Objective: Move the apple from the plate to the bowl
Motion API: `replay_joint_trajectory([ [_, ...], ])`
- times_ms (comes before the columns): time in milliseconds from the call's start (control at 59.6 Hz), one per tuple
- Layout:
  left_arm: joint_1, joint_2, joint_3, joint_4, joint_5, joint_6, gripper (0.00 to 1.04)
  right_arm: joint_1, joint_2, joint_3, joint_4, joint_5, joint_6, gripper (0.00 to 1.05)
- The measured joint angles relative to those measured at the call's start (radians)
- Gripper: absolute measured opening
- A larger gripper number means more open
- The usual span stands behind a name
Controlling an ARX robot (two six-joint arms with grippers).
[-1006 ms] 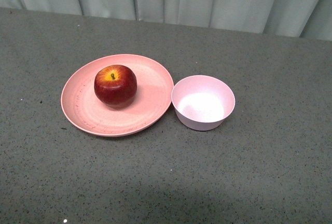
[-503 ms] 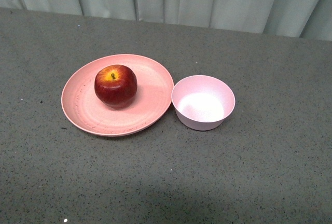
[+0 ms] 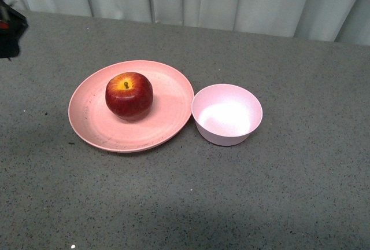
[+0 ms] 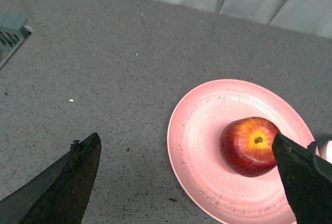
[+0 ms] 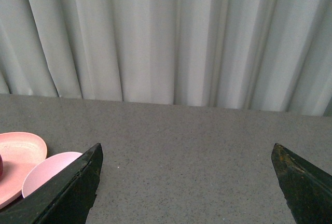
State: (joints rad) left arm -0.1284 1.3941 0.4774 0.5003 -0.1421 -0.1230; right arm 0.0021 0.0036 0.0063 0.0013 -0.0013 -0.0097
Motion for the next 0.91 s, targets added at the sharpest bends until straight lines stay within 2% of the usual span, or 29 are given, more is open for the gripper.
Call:
replay_joint_trajectory([
  [117,-0.013,0.180,0.115,-0.025,0.033,-0.006,0.98,0.000,0.000,0.000,0.000,0.000,0.000,0.95],
  [319,-0.033,0.317,0.229,-0.042,0.057,-0.013,0.98,0.000,0.000,0.000,0.000,0.000,0.000,0.95],
  [537,-0.058,0.397,0.313,-0.071,0.070,-0.015,0.98,0.000,0.000,0.000,0.000,0.000,0.000,0.95],
  [704,-0.092,0.440,0.356,-0.090,0.145,-0.039,0.98,0.000,0.000,0.000,0.000,0.000,0.000,0.95],
  [906,-0.151,0.502,0.393,-0.130,0.167,-0.029,0.98,0.000,0.000,0.000,0.000,0.000,0.000,0.95],
])
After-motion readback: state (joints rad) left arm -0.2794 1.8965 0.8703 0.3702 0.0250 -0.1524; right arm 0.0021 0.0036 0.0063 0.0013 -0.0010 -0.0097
